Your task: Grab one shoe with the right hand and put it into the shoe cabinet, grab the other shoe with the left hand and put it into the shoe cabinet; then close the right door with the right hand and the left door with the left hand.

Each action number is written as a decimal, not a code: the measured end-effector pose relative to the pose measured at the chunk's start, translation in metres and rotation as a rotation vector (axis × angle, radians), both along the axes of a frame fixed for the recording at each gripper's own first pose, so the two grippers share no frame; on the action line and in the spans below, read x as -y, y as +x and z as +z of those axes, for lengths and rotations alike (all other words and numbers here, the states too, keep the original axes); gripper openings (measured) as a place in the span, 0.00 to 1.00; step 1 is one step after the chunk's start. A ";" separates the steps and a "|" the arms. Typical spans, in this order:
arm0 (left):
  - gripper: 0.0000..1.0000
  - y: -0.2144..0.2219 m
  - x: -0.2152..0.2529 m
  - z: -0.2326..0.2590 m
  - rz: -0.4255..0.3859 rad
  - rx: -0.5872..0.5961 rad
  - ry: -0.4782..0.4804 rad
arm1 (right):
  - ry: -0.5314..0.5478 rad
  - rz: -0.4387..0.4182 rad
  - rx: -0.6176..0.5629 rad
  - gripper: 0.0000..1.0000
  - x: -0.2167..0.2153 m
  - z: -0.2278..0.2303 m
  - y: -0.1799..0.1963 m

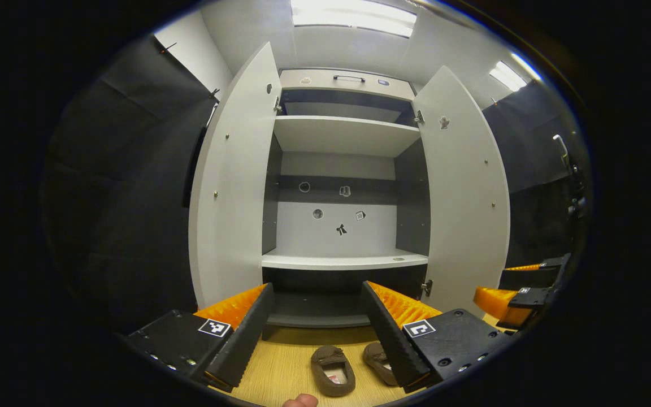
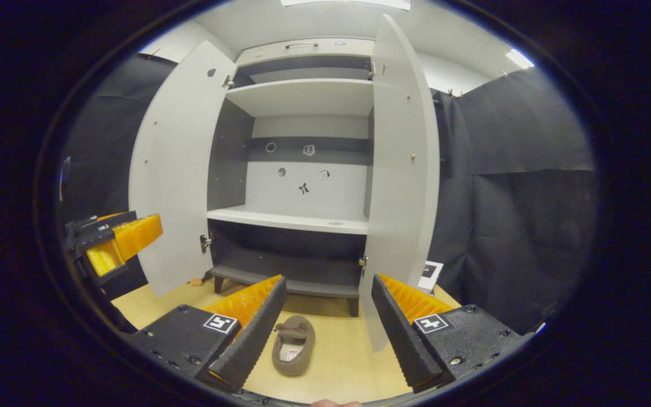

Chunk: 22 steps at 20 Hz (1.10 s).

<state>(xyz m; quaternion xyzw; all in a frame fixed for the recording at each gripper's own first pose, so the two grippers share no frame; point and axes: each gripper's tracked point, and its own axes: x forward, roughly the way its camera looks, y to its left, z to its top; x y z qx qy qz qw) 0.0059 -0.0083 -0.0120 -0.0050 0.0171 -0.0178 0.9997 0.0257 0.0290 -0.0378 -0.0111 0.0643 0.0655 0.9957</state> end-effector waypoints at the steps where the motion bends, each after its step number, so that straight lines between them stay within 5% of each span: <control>1: 0.95 0.000 -0.002 0.000 0.004 0.000 0.002 | 0.004 0.015 -0.019 0.99 -0.005 -0.006 0.003; 14: 0.95 -0.002 -0.018 -0.004 0.034 -0.004 -0.016 | -0.059 0.133 -0.256 0.98 -0.070 -0.129 0.056; 18: 0.95 -0.003 -0.025 -0.005 0.047 -0.004 -0.012 | -0.057 0.172 -0.357 0.87 -0.087 -0.175 0.067; 19: 0.95 -0.004 -0.027 -0.005 0.051 -0.006 -0.011 | -0.059 0.183 -0.383 0.77 -0.090 -0.187 0.065; 22: 0.95 -0.003 -0.033 -0.008 0.064 -0.012 -0.008 | -0.105 0.214 -0.454 0.78 -0.098 -0.223 0.074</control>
